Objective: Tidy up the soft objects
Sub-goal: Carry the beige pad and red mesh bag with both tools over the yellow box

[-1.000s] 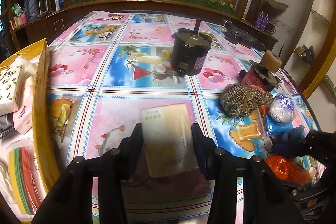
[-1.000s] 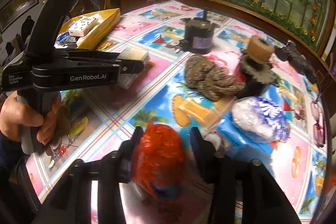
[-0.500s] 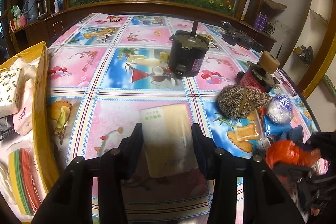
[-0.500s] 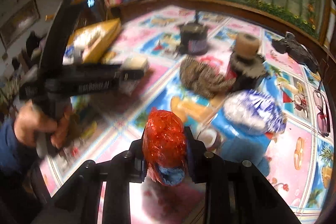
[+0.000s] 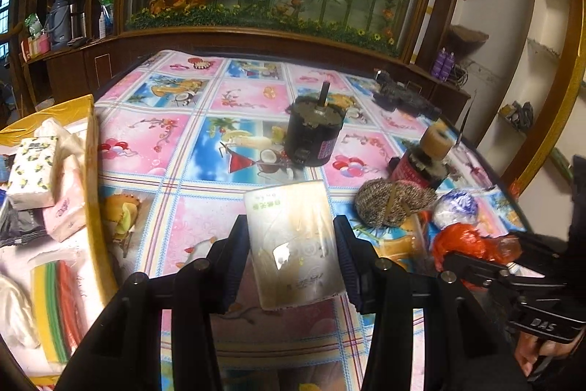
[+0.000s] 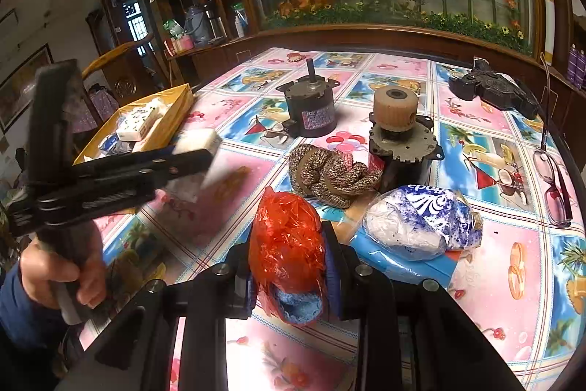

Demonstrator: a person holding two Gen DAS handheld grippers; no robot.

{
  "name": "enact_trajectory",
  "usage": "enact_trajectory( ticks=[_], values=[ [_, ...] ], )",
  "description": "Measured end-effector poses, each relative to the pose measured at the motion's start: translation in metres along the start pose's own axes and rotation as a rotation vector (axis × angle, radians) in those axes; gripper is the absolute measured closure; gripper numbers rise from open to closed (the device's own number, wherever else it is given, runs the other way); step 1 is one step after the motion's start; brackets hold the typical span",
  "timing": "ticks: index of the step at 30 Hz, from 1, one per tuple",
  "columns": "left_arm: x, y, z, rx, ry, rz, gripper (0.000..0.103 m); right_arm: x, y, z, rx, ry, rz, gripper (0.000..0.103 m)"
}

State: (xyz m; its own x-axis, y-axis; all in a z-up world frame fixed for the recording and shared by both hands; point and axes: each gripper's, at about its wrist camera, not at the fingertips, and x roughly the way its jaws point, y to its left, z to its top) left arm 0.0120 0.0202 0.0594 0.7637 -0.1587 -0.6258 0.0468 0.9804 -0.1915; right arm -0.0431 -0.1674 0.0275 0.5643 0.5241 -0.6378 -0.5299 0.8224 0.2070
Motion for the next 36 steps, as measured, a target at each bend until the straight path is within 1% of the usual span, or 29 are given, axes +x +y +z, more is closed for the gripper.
enact_trajectory(
  ticks=[5, 9, 11, 15, 20, 22, 27, 30, 32, 36],
  values=[
    [-0.037, 0.014, -0.002, -0.027, -0.044, -0.002, 0.059, -0.001, 0.0, 0.002, 0.026, -0.014, 0.038, 0.072],
    [-0.065, 0.037, -0.005, -0.06, -0.071, 0.021, 0.058, -0.006, 0.018, 0.007, 0.02, -0.044, 0.078, 0.072],
    [-0.08, 0.051, -0.007, -0.084, -0.092, 0.037, 0.058, -0.008, 0.031, 0.009, 0.022, -0.058, 0.112, 0.071],
    [-0.105, 0.078, -0.009, -0.131, -0.13, 0.077, 0.058, 0.002, 0.062, 0.013, 0.029, -0.047, 0.184, 0.071],
    [-0.134, 0.115, -0.016, -0.181, -0.173, 0.155, 0.058, 0.016, 0.111, 0.02, -0.023, -0.019, 0.241, 0.071],
    [-0.143, 0.133, -0.02, -0.207, -0.179, 0.181, 0.058, 0.019, 0.128, 0.021, -0.044, -0.013, 0.259, 0.071],
    [-0.155, 0.177, -0.036, -0.283, -0.169, 0.244, 0.058, 0.034, 0.166, 0.031, -0.081, 0.011, 0.287, 0.071],
    [-0.155, 0.199, -0.045, -0.331, -0.153, 0.257, 0.058, 0.048, 0.183, 0.042, -0.079, 0.04, 0.312, 0.071],
    [-0.153, 0.208, -0.05, -0.348, -0.146, 0.256, 0.058, 0.059, 0.195, 0.049, -0.078, 0.059, 0.319, 0.071],
    [-0.145, 0.215, -0.053, -0.35, -0.124, 0.264, 0.058, 0.086, 0.224, 0.065, -0.076, 0.102, 0.347, 0.071]
  ],
)
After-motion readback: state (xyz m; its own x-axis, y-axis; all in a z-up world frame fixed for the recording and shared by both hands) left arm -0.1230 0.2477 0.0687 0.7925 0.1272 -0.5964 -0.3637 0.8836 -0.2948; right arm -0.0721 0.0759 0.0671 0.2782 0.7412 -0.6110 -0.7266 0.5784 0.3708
